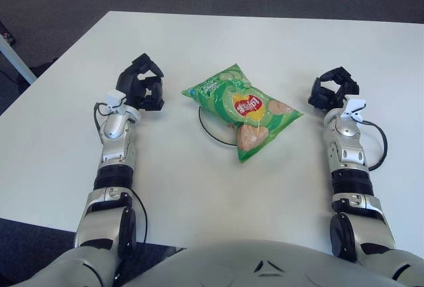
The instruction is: Put the snack into the plate.
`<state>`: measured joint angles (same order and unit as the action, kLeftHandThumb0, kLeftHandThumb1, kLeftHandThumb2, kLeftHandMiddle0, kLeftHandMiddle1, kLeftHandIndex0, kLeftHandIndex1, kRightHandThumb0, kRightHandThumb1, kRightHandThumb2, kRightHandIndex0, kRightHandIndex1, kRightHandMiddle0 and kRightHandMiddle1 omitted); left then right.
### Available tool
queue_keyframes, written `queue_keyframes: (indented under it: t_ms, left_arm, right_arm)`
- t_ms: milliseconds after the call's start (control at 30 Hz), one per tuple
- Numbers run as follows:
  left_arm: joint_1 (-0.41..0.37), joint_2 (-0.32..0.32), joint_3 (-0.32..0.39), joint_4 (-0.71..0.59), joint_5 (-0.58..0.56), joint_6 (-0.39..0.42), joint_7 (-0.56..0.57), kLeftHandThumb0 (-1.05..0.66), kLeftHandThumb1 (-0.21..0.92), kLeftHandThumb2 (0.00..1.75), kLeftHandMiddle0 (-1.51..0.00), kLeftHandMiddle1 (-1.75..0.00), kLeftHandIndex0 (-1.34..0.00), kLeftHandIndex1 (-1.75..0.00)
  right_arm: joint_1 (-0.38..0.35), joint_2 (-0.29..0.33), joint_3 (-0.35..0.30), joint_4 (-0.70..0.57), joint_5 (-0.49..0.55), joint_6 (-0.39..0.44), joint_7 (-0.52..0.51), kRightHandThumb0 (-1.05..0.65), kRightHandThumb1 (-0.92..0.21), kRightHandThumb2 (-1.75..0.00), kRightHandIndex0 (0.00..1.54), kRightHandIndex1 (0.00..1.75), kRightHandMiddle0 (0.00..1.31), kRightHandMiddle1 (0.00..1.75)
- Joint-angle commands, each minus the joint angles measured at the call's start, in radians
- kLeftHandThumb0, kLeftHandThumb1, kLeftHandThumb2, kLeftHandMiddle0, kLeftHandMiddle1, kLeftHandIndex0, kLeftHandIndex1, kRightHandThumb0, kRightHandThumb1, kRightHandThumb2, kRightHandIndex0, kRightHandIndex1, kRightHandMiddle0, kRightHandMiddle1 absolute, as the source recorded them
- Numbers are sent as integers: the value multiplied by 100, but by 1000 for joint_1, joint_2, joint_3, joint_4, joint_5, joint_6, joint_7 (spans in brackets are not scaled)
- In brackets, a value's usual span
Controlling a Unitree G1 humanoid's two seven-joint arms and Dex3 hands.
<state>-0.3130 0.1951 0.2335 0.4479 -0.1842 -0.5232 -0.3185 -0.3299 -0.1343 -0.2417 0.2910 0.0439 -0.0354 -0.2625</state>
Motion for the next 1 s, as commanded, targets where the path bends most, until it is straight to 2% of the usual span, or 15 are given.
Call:
queue_keyframes:
  t_ms: [0,167,633,967]
  left_arm:
    - [267,-97,-21,-55,-12,5,34,-48,30,133,-130,-175,-62,-175]
    - [305,-117,-39,-132,7,16,63,-49,30,134,-131,-175,-63,-175]
    - [352,-160,-78,-228,-7,38,111,-49,29,135,-131,-175,-64,-175]
    - [364,-172,-98,-231,-18,43,125,-48,30,134,-131,-175,-63,-175]
  right_arm:
    - [138,81,-13,-26,24,22,-26,-46,-37,-125,123,175,57,175]
    - [130,95,-20,-24,37,11,-35,-46,-39,-123,122,175,56,175]
    - [110,103,-44,18,58,-63,-29,-45,-40,-121,120,175,54,175]
    - [95,96,-52,48,61,-78,-21,-45,-41,-120,119,175,54,175]
